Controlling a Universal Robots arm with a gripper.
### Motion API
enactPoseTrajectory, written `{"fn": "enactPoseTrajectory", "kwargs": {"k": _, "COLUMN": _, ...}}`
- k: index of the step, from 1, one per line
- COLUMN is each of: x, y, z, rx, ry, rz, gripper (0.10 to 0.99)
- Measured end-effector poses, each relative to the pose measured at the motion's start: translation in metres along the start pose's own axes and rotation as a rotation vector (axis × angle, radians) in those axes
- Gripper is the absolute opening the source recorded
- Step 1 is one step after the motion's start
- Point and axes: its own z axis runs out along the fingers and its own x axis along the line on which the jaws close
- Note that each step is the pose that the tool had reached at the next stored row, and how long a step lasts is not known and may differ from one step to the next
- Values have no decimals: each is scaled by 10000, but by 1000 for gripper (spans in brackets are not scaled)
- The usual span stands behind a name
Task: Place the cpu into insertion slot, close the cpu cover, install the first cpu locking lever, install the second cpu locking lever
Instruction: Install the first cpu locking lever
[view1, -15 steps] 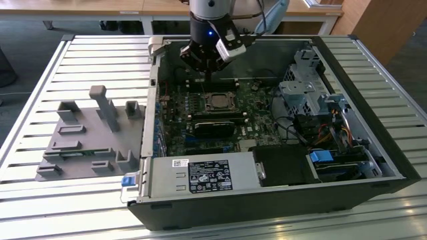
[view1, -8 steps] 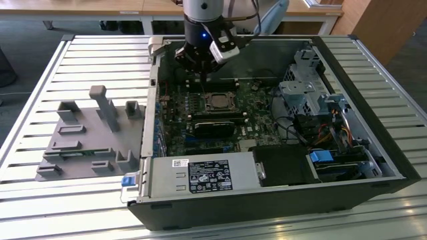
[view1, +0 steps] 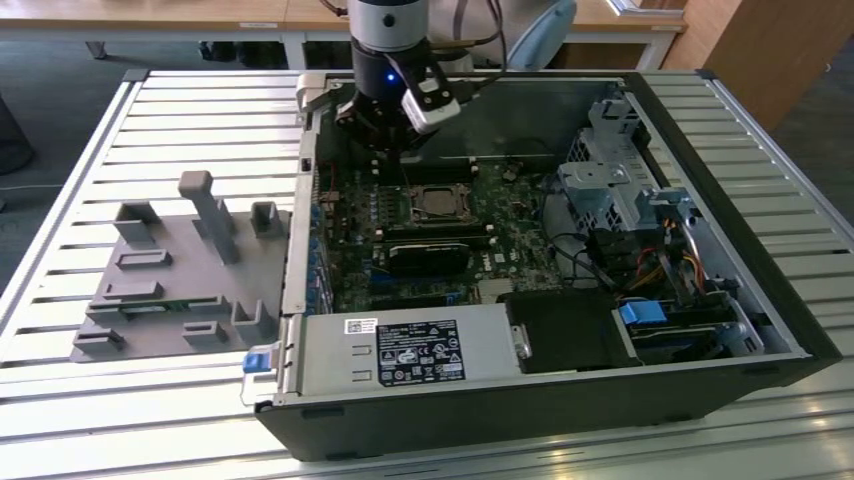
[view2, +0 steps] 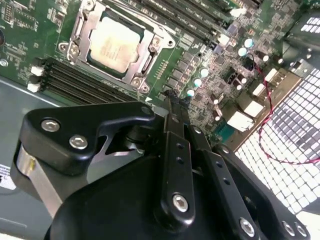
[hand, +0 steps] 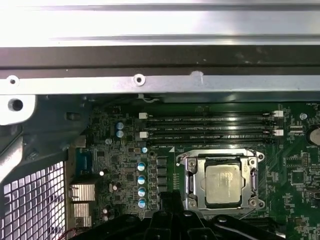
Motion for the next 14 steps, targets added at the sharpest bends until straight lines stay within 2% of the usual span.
{"fn": "enactPoseTrajectory", "kwargs": {"k": 14, "x": 45, "y": 116, "z": 47, "rx": -11, "ry": 0, "rz": 0, "gripper": 106}}
